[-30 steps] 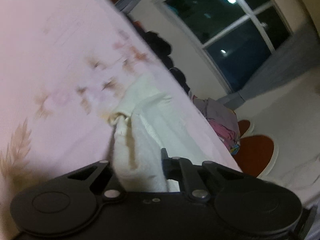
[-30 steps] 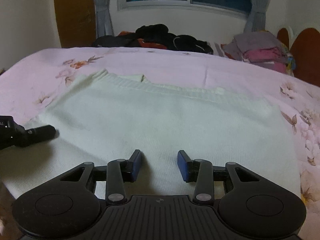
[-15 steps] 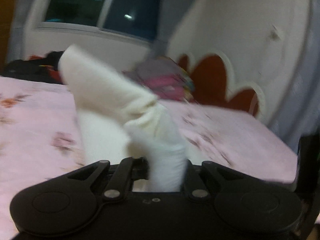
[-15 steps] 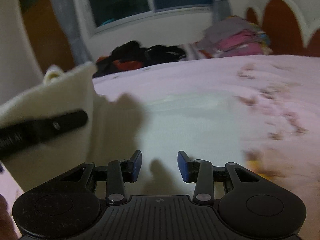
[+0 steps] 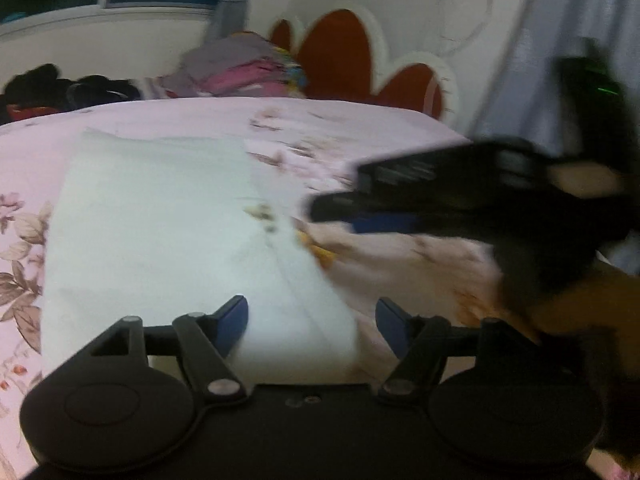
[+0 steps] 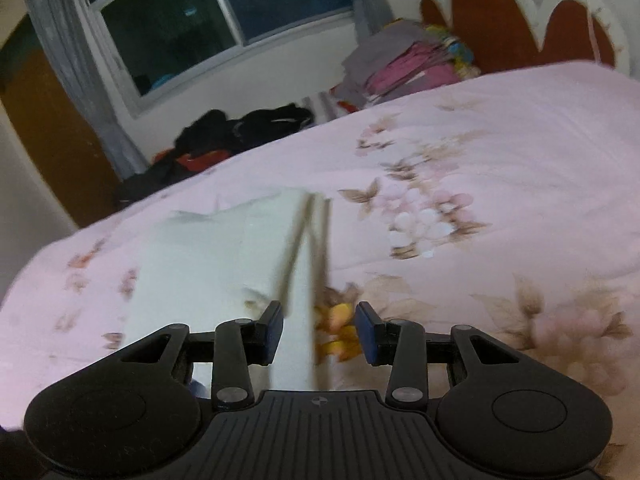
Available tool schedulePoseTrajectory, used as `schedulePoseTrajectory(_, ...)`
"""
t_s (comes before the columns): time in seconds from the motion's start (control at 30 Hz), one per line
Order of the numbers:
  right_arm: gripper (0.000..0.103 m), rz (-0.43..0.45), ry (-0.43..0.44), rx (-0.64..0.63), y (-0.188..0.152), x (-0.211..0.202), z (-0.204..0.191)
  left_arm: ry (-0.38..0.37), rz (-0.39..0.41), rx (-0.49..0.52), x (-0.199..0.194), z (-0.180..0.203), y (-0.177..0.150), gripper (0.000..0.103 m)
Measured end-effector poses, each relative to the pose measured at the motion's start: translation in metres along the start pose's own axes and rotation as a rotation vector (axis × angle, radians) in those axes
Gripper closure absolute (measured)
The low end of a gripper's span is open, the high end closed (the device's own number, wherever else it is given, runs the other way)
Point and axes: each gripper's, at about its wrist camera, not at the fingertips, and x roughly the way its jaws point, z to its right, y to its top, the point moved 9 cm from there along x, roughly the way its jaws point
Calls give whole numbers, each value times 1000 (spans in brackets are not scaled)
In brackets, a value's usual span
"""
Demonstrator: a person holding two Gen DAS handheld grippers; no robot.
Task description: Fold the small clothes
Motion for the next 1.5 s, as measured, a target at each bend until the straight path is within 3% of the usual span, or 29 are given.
schedulePoseTrajectory(0.1,63,-33,46,10,-3,10,-13,1,27,0,-26,-10,-5,33)
schedulePoseTrajectory(0.37,63,-117,93,42,-12,59,-28,213,116,-156,-66,-94,11,33)
schedulePoseTrajectory(0.57,64,-93,96,38,-6,70,-33,289,137,-248,-75,-131,8,33)
schedulePoseTrajectory(0.6,66,-92,90,29,-6,71,-35,293,137,-260,-77,-136,6,33)
schedulePoseTrajectory(0.63,84,-94,93,20,-4,72,-36,295,140,-279,-78,-140,7,33)
schedulePoseTrajectory(0.67,87,-95,92,12,-2,71,-37,295,140,-295,-75,-143,9,33)
schedulePoseTrajectory(0.97,90,-51,-8,-173,23,46,-30,255,150,-347,-50,-143,28,33)
schedulePoseTrajectory(1.17,89,-136,-4,-110,2,62,-15,243,-2,-360,-9,-144,1,41)
schedulePoseTrajectory(1.3,82,-135,2,-63,-5,44,-10,238,-2,-362,-11,-151,-5,39)
schedulePoseTrajectory(1.5,83,-187,-62,-176,-43,28,-8,241,-12,-337,-13,-146,-7,39)
